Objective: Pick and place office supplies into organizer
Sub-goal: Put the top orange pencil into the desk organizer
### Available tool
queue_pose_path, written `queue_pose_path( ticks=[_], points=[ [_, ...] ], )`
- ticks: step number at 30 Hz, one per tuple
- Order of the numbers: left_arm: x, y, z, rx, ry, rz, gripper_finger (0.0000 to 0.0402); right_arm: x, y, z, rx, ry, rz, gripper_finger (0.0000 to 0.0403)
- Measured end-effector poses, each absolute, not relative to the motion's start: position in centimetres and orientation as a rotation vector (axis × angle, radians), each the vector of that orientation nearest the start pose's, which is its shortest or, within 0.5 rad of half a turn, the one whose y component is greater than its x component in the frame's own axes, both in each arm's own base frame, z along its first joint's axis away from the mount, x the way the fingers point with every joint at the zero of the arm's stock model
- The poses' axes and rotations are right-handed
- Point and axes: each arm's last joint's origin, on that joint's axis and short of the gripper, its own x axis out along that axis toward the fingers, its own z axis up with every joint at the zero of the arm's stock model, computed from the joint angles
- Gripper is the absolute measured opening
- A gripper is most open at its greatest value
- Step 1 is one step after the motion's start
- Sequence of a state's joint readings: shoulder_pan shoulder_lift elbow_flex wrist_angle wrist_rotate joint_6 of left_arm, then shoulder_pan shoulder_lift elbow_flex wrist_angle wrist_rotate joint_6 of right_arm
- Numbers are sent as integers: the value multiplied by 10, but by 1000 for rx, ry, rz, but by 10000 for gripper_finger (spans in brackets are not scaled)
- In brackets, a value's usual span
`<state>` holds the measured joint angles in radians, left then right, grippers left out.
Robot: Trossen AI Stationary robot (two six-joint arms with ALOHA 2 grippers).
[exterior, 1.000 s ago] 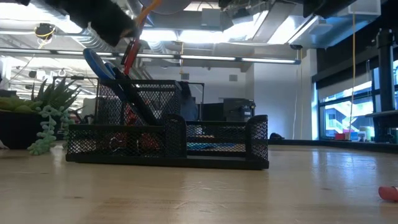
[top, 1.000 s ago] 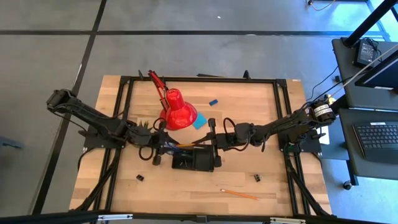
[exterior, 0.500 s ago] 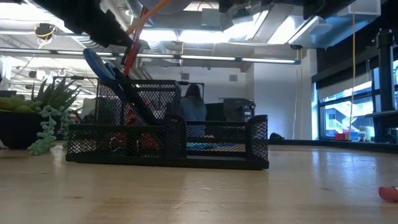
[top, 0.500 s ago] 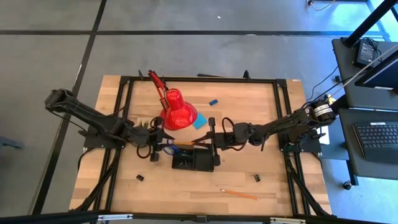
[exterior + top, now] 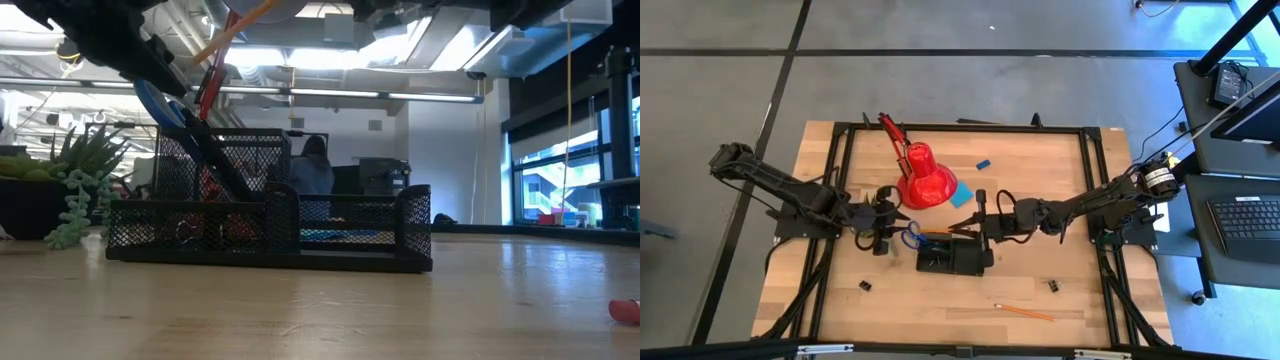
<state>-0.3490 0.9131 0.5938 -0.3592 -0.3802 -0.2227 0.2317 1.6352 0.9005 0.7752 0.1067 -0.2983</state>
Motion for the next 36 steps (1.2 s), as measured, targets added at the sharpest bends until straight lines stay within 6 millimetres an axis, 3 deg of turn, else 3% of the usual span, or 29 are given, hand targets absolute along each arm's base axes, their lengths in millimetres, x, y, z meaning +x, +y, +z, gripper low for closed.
queue_pose_path(
  ticks=[10, 16, 26, 36],
  points=[
    [171, -52, 238, 17, 605, 91, 109, 348, 75, 245, -283, 11, 113, 22],
    [169, -51, 241, 10, 588, 89, 106, 354, 64, 241, -219, 177, 94, 22],
    [169, -51, 241, 10, 589, 88, 106, 367, 66, 283, -256, 426, 114, 22],
    [169, -51, 241, 10, 589, 88, 106, 368, 70, 316, -308, 456, 140, 22]
  ],
)
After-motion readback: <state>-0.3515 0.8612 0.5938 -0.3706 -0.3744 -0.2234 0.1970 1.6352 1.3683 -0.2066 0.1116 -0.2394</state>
